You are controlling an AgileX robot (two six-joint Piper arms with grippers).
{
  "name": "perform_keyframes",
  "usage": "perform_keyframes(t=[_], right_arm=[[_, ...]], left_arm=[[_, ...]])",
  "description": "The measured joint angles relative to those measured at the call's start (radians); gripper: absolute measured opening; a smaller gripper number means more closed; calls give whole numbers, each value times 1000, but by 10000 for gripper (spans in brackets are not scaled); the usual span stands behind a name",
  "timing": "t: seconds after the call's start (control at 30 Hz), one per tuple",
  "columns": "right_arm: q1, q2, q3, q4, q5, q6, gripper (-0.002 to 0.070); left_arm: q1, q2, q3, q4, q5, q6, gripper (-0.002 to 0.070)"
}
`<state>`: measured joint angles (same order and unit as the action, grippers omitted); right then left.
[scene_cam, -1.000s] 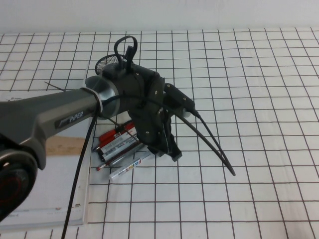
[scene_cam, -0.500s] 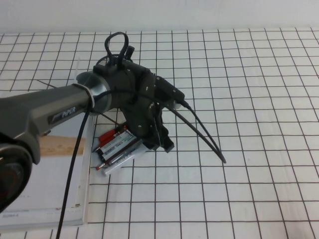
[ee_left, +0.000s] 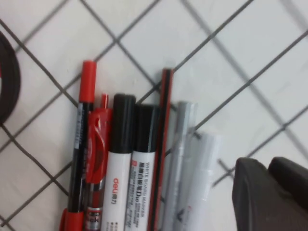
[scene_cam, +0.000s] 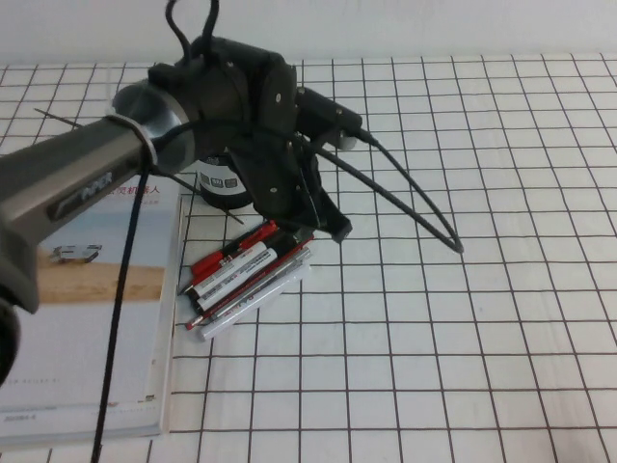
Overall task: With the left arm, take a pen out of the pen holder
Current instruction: 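Take a marker out of the pen holder and lay it on the table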
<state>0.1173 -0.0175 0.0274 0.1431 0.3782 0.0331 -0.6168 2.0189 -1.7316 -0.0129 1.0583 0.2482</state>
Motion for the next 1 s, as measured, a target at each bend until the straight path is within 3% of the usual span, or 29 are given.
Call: perform_keyframes(t=[0.23, 0.4, 0.77, 1.0], right_arm=[[0, 0, 0, 0, 0, 0, -15], [0, 0, 0, 0, 0, 0, -15], [0, 0, 0, 0, 0, 0, -15], [0, 0, 0, 0, 0, 0, -15]], left_arm=[[-6, -209, 13, -53, -43, 6, 3], [-39, -425, 163, -53, -176, 8, 0], [-61, -930, 877, -53, -733, 2, 0], [-61, -1145, 1187, -59, -873, -47, 0]])
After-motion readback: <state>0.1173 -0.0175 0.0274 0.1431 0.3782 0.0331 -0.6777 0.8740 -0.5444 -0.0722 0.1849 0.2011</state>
